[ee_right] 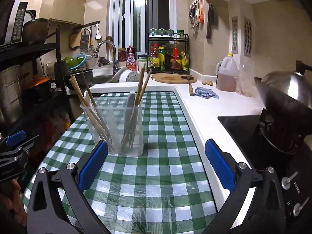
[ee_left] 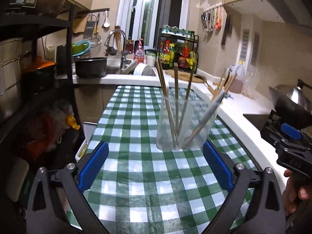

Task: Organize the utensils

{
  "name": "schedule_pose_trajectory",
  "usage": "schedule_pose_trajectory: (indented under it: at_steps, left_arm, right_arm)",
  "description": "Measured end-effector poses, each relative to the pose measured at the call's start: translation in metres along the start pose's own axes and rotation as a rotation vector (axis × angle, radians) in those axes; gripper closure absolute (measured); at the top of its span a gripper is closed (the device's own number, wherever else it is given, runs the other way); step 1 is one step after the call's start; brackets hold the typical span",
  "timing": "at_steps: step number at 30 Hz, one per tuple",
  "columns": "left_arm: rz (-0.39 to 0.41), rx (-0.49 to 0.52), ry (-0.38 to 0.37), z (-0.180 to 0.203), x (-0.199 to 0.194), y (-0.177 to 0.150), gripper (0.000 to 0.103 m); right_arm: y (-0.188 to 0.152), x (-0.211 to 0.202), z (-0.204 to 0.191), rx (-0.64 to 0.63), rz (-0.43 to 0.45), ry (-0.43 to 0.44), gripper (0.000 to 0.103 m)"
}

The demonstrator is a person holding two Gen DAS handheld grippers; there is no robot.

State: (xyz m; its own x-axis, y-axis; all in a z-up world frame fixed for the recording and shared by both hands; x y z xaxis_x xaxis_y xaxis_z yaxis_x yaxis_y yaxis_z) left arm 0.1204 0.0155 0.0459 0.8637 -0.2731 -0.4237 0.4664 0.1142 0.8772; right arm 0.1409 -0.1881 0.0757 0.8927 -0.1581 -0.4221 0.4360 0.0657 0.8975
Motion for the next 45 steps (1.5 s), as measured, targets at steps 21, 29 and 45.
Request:
schedule_pose_trajectory:
  at_steps: [21, 29, 45]
  left_arm:
    - [-0.034, 0.006, 0.056, -0.004, 0.021, -0.020, 0.008]
    - [-0.036, 0.003, 0.049, -0.003, 0.018, -0.023, 0.008]
    - [-0.033, 0.011, 0.032, 0.001, 0.015, -0.024, 0.008]
  right_arm:
    - [-0.034, 0.027, -0.007, -0.001, -0.054, 0.010, 0.005]
    - [-0.035, 0.027, -0.004, 0.002, -0.053, -0.010, 0.005]
    - [-0.037, 0.027, -0.005, -0.008, -0.050, -0.011, 0.005]
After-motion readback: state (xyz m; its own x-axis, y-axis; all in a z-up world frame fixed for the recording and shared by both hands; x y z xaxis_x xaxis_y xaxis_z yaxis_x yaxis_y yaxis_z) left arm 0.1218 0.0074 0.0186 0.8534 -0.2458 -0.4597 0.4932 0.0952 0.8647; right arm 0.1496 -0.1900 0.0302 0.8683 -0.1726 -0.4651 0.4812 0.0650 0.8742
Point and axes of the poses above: each gripper's, at about its wrist camera, not at the fingertips, and x roughly the way its jaws point, z to its right, y to its top, the point moved 7 cm from there along x, roughly the way its jaws point, and after that the axes turned 14 degrees about -y, right-handed, at the moved point
